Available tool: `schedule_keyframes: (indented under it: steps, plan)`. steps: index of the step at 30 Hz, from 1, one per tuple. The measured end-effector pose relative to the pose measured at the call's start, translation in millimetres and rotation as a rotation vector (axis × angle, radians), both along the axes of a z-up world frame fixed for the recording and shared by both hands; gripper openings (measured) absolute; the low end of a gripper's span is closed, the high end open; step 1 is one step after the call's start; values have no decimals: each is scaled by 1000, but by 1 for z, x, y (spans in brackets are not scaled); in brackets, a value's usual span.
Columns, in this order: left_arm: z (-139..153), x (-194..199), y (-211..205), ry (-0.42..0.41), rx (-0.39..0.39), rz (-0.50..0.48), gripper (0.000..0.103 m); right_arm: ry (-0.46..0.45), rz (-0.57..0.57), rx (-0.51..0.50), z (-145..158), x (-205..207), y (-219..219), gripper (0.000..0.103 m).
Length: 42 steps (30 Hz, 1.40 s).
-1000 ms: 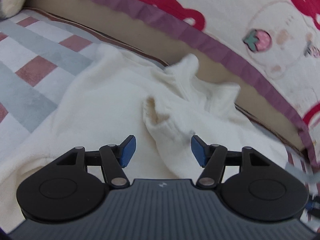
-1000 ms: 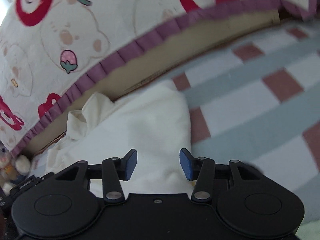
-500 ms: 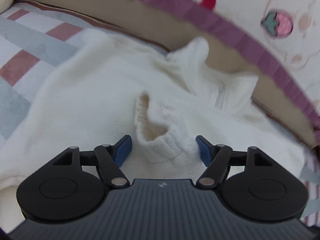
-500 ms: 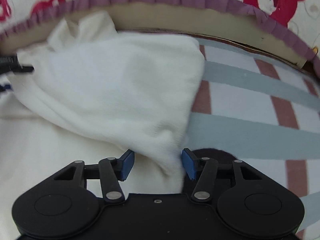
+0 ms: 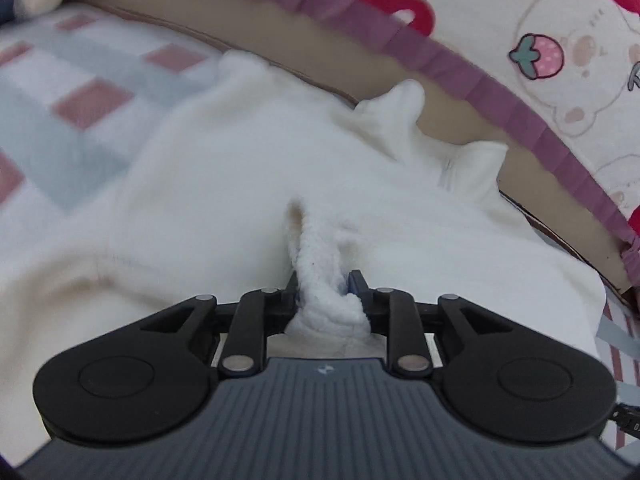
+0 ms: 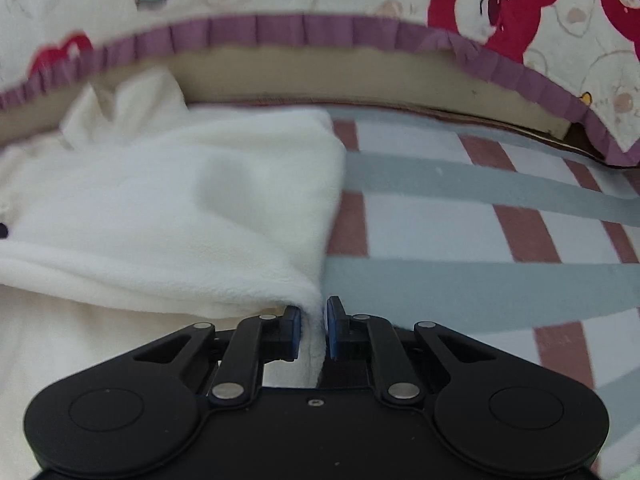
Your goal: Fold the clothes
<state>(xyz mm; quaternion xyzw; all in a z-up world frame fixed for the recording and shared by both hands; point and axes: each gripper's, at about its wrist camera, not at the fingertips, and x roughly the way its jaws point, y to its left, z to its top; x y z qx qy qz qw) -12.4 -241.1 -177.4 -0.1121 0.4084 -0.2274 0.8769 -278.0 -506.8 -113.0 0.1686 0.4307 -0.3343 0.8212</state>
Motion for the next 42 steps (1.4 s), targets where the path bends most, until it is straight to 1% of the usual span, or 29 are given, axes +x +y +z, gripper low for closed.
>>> schedule_keyframes:
  steps: [2, 3, 4, 6, 7, 8, 9, 11, 12, 13, 14, 15, 16, 17, 18, 19, 21, 23, 24, 26, 27, 28, 29, 32, 34, 36, 37, 40, 42]
  plan:
    - [5, -5, -1, -64, 46, -9, 27, -2, -26, 47, -3, -3, -7, 14]
    - [9, -4, -2, -90, 75, 3, 24, -15, -45, 63, -2, -6, -11, 14]
    - [14, -2, 1, -99, 74, 14, 23, -31, -58, 81, 0, -9, -14, 14]
    - [20, 6, 12, -71, 13, 33, 12, -75, -71, 116, 5, -16, -17, 14]
    - [22, 10, 16, -55, -3, 46, 12, -108, -69, 133, 10, -20, -17, 14]
    - [23, 14, 17, -43, 9, 57, 12, -159, -55, 185, 13, -25, -19, 13]
    - [23, 16, 18, -36, 26, 61, 12, -222, -38, 262, 15, -31, -22, 13]
    - [20, 18, 19, -21, 44, 48, 13, -349, -22, 397, 19, -44, -27, 17]
    - [20, 18, 19, -16, 49, 48, 15, -419, -54, 428, 22, -52, -31, 24]
    - [20, 18, 19, -13, 55, 50, 15, -496, -98, 450, 25, -61, -36, 38]
    - [20, 18, 19, -13, 62, 50, 15, -567, -141, 479, 27, -66, -44, 50]
    - [20, 18, 18, -20, 70, 46, 16, -632, -184, 514, 28, -69, -54, 69]
    - [20, 18, 17, -26, 79, 41, 16, -669, -201, 531, 27, -66, -63, 71]
    - [19, 18, 16, -33, 87, 37, 16, -682, -197, 533, 25, -58, -73, 71]
    - [19, 17, 16, -37, 91, 36, 16, -674, -195, 528, 22, -48, -82, 70]
    - [18, 16, 16, -41, 95, 34, 15, -633, -194, 499, 16, -34, -90, 70]
    - [17, 15, 16, -44, 99, 28, 14, -534, -193, 407, 6, -5, -107, 70]
    - [16, 15, 17, -44, 99, 22, 14, -461, -182, 335, -4, 17, -120, 71]
    - [15, 16, 17, -44, 98, 20, 14, -448, -173, 327, -10, 26, -126, 70]
    - [14, 16, 17, -44, 98, 14, 15, -477, -170, 367, -24, 35, -137, 70]
    - [14, 16, 18, -44, 98, 11, 15, -489, -164, 366, -28, 38, -139, 69]
    - [13, 16, 18, -44, 98, 8, 15, -499, -147, 346, -29, 41, -139, 37]
    - [12, 16, 18, -44, 98, 6, 15, -509, -130, 327, -31, 43, -139, 13]
    - [11, 17, 19, -44, 97, -3, 15, -484, -122, 208, -17, 43, -136, 13]
    - [10, 17, 19, -44, 97, -8, 15, -428, -103, 156, -18, 50, -133, 12]
    - [8, 18, 20, -42, 94, -12, 16, -356, -96, 123, -27, 60, -129, 12]
    - [7, 19, 22, -35, 80, -8, 16, -342, -96, 114, -29, 62, -127, 12]
    - [4, 22, 27, -13, 39, 6, 17, -342, -102, 92, -27, 62, -127, 12]
    - [3, 23, 29, -8, 30, 7, 18, -338, -102, 77, -25, 63, -127, 12]
